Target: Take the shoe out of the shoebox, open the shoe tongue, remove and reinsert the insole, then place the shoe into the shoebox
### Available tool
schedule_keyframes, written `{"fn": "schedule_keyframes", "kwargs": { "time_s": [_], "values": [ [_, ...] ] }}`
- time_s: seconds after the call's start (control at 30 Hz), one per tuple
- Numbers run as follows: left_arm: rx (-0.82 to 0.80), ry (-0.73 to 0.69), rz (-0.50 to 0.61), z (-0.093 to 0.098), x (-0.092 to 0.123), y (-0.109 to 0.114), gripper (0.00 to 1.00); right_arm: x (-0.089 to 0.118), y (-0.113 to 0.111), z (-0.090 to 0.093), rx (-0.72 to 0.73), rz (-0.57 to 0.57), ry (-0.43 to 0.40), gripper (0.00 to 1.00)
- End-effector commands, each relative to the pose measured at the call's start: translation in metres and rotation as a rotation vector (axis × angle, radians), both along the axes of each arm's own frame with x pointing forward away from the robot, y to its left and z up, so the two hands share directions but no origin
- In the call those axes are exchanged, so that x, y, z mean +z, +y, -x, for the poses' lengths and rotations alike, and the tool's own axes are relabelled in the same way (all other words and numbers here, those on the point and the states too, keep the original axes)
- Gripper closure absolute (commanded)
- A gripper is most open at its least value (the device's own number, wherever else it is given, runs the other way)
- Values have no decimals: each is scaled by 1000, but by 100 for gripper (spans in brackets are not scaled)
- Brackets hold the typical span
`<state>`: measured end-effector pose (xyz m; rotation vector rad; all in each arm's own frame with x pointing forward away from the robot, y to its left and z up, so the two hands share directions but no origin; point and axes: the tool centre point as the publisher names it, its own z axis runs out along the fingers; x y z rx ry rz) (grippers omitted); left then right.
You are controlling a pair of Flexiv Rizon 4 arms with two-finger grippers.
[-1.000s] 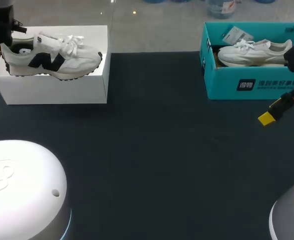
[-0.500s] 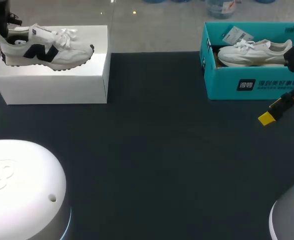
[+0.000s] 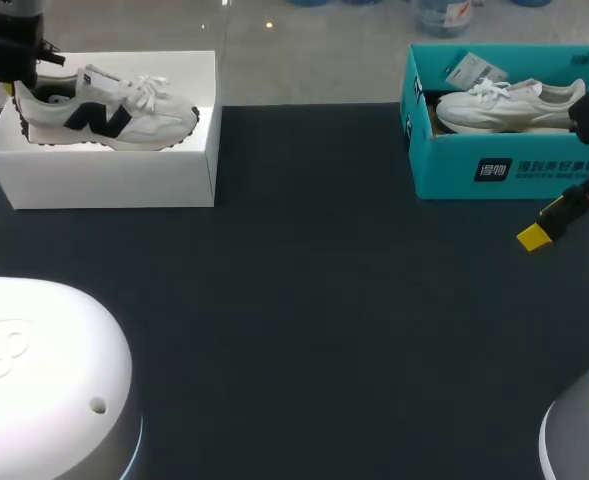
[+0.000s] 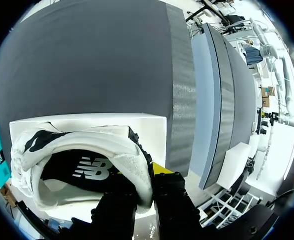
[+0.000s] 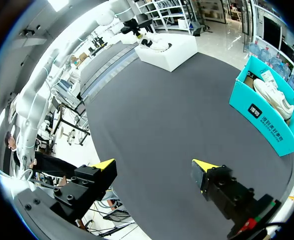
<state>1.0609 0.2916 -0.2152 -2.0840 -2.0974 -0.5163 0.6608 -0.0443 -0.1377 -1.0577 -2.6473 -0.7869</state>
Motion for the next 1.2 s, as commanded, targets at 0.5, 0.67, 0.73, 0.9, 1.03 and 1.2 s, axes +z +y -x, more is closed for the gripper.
{"fn": "schedule_keyframes", "kwargs": {
  "time_s": [0.5,0.67,0.73,0.9,1.03,1.2],
  "values": [
    [-18,37,13,1,-43,8,100,-1,1,-2,0,3,3,0],
    [-25,50,24,0,-61,11,100,-1,1,-2,0,3,3,0],
    [-33,49,32,-1,-69,12,100,-1,1,-2,0,3,3,0],
    [-67,55,49,-2,-89,14,100,-1,1,-2,0,3,3,0],
    [-77,57,73,-3,-103,16,100,-1,1,-2,0,3,3,0],
    [-82,72,77,-4,-119,18,100,-1,1,-2,0,3,3,0]
  ]
}}
